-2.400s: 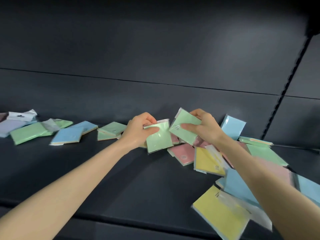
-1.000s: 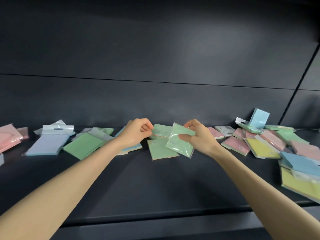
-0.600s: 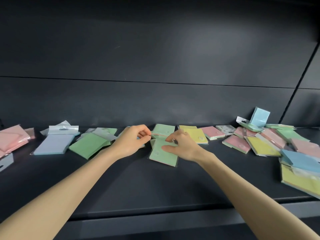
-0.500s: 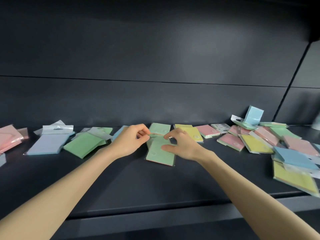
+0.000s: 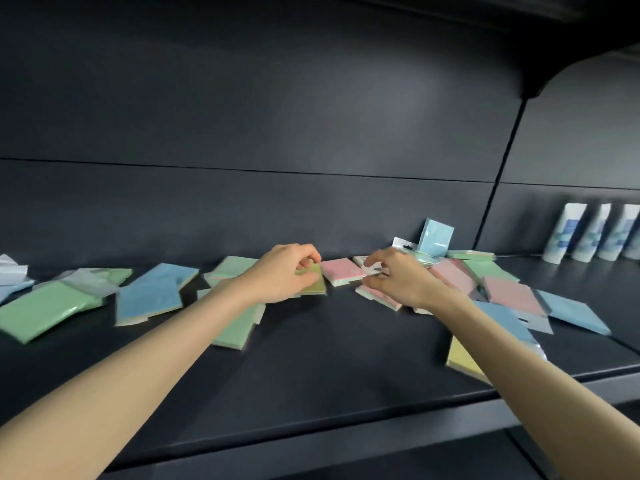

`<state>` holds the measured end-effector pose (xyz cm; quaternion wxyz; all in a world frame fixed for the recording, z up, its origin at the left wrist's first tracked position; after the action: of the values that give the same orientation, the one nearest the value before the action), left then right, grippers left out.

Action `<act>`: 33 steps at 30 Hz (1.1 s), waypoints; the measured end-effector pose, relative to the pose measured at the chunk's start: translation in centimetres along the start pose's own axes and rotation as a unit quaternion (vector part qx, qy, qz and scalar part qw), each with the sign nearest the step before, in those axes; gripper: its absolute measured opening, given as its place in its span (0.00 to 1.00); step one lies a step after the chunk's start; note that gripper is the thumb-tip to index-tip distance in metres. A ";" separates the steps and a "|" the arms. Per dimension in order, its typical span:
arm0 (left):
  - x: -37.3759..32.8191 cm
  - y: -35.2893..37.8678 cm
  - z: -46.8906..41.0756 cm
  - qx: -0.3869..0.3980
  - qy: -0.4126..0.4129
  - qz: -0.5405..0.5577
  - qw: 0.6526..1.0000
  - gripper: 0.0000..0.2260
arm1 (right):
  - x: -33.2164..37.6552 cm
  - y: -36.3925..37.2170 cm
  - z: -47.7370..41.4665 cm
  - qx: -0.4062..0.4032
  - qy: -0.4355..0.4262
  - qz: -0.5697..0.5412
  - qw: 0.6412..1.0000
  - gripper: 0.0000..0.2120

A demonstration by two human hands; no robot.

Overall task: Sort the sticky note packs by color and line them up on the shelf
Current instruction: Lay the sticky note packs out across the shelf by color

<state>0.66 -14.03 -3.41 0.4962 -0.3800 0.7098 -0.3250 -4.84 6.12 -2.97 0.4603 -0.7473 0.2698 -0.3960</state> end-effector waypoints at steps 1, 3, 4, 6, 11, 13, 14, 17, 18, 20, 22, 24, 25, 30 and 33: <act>-0.8 0.9 -0.7 0.002 -0.004 0.003 1.000 0.10 | -1.3 -0.4 0.0 0.003 0.000 0.001 1.000 0.16; -2.5 2.9 -2.2 0.013 -0.011 0.004 1.000 0.11 | -3.9 -1.2 -0.1 0.017 -0.001 0.004 1.000 0.15; -3.2 4.0 -2.9 0.025 -0.014 0.003 1.000 0.11 | -5.2 -1.6 -0.2 0.023 -0.001 0.003 1.000 0.15; -4.3 6.1 -4.3 0.043 -0.024 0.008 0.999 0.13 | -7.7 -2.3 -0.5 0.029 -0.007 -0.001 1.000 0.13; -6.3 9.8 -6.9 0.069 -0.094 -0.004 0.993 0.17 | -11.3 -3.4 -1.5 0.067 -0.046 -0.013 0.997 0.13; -6.8 10.7 -7.4 0.087 -0.121 -0.017 0.989 0.23 | -12.1 -3.2 -2.2 0.082 -0.060 -0.017 0.995 0.16; -7.0 11.0 -7.6 0.091 -0.129 -0.024 0.987 0.26 | -12.4 -2.9 -2.6 0.085 -0.061 -0.020 0.994 0.17; -7.5 11.3 -8.1 0.085 -0.146 -0.025 0.985 0.26 | -13.0 -2.0 -4.1 0.092 -0.067 -0.022 0.993 0.21; -7.5 11.2 -8.3 0.082 -0.161 -0.005 0.983 0.24 | -13.1 -1.6 -4.6 0.097 -0.070 -0.016 0.993 0.22; -7.4 11.0 -8.5 0.079 -0.186 0.047 0.978 0.22 | -13.4 -1.0 -5.7 0.109 -0.077 -0.005 0.991 0.23; -7.0 10.5 -8.6 0.082 -0.191 0.069 0.976 0.22 | -13.7 -0.5 -6.7 0.130 -0.079 -0.002 0.988 0.24; -6.6 9.7 -8.7 0.096 -0.189 0.094 0.973 0.23 | -13.9 -0.2 -7.4 0.151 -0.082 0.020 0.985 0.25; -6.5 9.3 -8.7 0.102 -0.187 0.108 0.971 0.21 | -13.9 -0.2 -7.7 0.159 -0.083 0.034 0.983 0.25; -5.6 7.1 -9.3 0.118 -0.172 0.076 0.975 0.22 | -13.8 -0.5 -9.1 0.202 -0.066 0.068 0.975 0.23; -4.8 6.7 -9.5 0.132 -0.171 0.062 0.975 0.24 | -13.3 -0.2 -10.0 0.225 -0.072 0.082 0.968 0.22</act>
<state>-8.77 -5.75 -3.99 0.6747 -0.3166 0.5878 -0.3146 -20.39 11.71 -4.73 0.6653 -0.6267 0.2005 -0.3528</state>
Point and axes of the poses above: each hand's wrist, its own z-axis away from the middle knuckle, its own y-axis out of the palm, x = y × z, the point moved 3 cm from there along -z, towards the middle knuckle, and after that the axes turned 2 degrees about -y, right-handed, at the moved point
